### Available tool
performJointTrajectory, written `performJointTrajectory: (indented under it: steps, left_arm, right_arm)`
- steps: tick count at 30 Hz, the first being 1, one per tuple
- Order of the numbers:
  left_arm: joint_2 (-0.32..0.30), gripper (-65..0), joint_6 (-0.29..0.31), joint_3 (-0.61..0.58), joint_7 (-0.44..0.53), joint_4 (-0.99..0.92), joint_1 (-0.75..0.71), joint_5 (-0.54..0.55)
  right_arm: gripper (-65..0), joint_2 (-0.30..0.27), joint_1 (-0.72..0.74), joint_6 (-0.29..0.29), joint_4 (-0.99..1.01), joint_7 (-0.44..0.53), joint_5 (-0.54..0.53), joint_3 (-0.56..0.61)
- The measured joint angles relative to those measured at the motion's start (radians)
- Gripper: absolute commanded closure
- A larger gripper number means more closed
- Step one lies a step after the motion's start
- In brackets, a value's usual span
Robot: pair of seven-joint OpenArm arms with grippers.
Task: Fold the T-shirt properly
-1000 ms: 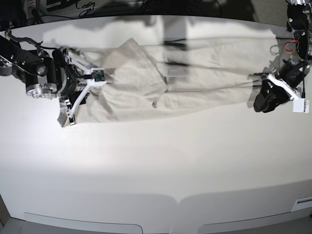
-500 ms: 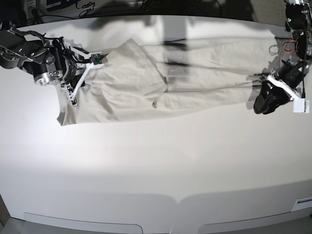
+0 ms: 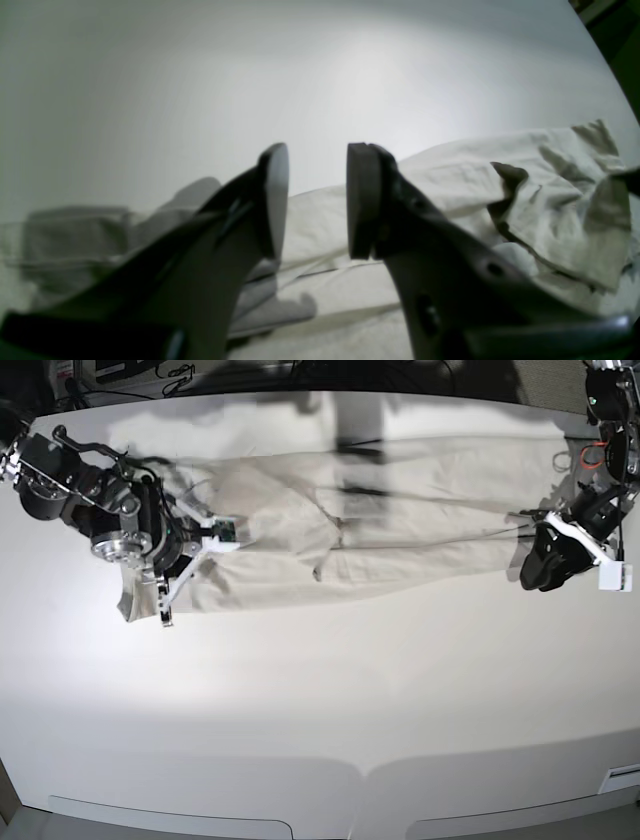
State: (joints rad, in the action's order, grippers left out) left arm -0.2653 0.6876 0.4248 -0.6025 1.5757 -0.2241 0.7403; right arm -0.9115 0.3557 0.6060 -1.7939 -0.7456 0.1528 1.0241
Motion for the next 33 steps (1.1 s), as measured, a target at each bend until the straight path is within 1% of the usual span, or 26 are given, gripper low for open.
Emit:
performJointTrajectory:
  steps: [4,10,12,13,15,16,17,18,19,20,22,24,27,28,30,32,33]
  left_arm:
    - [0.000,-19.6,0.000,0.000,0.001,0.000,0.000,0.000]
    - [0.000,-19.6,0.000,0.000,0.000,0.000,0.000,0.000]
    - [0.000,-19.6,0.000,0.000,0.000,0.000,0.000,0.000]
    - [0.000,-19.6,0.000,0.000,0.000,0.000,0.000,0.000]
    - [0.000,-19.6,0.000,0.000,0.000,0.000,0.000,0.000]
    - [0.000,-19.6,0.000,0.000,0.000,0.000,0.000,0.000]
    - [0.000,-19.6,0.000,0.000,0.000,0.000,0.000,0.000]
    - [0.000,-19.6,0.000,0.000,0.001,0.000,0.000,0.000]
    - [-0.001,-19.6,0.000,0.000,0.000,0.000,0.000,0.000]
    - [-0.001,-19.6,0.000,0.000,0.000,0.000,0.000,0.000]
    - [-0.002,-19.6,0.000,0.000,0.000,0.000,0.000,0.000]
    - [-0.003,-19.6,0.000,0.000,0.000,0.000,0.000,0.000]
    - [-0.003,-19.6,0.000,0.000,0.000,0.000,0.000,0.000]
    - [-0.003,-19.6,0.000,0.000,0.000,0.000,0.000,0.000]
    - [-0.003,-19.6,0.000,0.000,0.000,0.000,0.000,0.000]
    - [-0.003,-19.6,0.000,0.000,0.000,0.000,0.000,0.000]
    - [-0.003,-19.6,0.000,0.000,0.000,0.000,0.000,0.000]
  right_arm:
    - [0.0,0.017,-0.004,-0.004,0.069,0.011,-0.003,-0.050]
    - [0.0,0.019,-0.012,-0.012,0.100,0.012,-0.041,-0.050]
    - [0.0,0.020,-0.012,-0.012,0.100,-0.007,-0.051,-0.050]
    - [-3.3,0.019,-0.012,-0.012,0.100,-0.027,-0.051,-0.050]
    - [-18.0,0.020,-0.011,-0.015,0.100,-0.068,-0.050,-0.050]
    - [-24.3,0.019,-0.007,-0.016,0.100,-0.084,-0.053,-0.050]
    - [-28.7,0.019,-0.003,-0.023,0.100,-0.099,-0.053,-0.050]
    - [-30.5,0.019,0.005,-0.042,0.100,-0.111,-0.054,-0.050]
    - [-30.6,0.019,0.013,-0.058,0.100,-0.117,-0.054,-0.052]
    - [-30.6,0.019,0.021,-0.061,0.099,-0.118,-0.067,-0.062]
    - [-30.5,0.020,0.036,-0.064,0.088,-0.112,-0.158,-0.101]
    - [-30.5,0.029,0.043,-0.064,0.077,-0.097,-0.267,-0.163]
    - [-30.5,0.068,0.043,-0.064,0.077,-0.093,-0.431,-0.256]
    - [-30.5,0.087,0.040,-0.055,0.077,-0.093,-0.485,-0.284]
    - [-30.5,0.126,0.037,-0.023,0.077,-0.093,-0.556,-0.325]
    - [-30.5,0.151,0.032,0.006,0.077,-0.093,-0.581,-0.346]
    - [-30.5,0.155,0.031,0.018,0.077,-0.094,-0.581,-0.348]
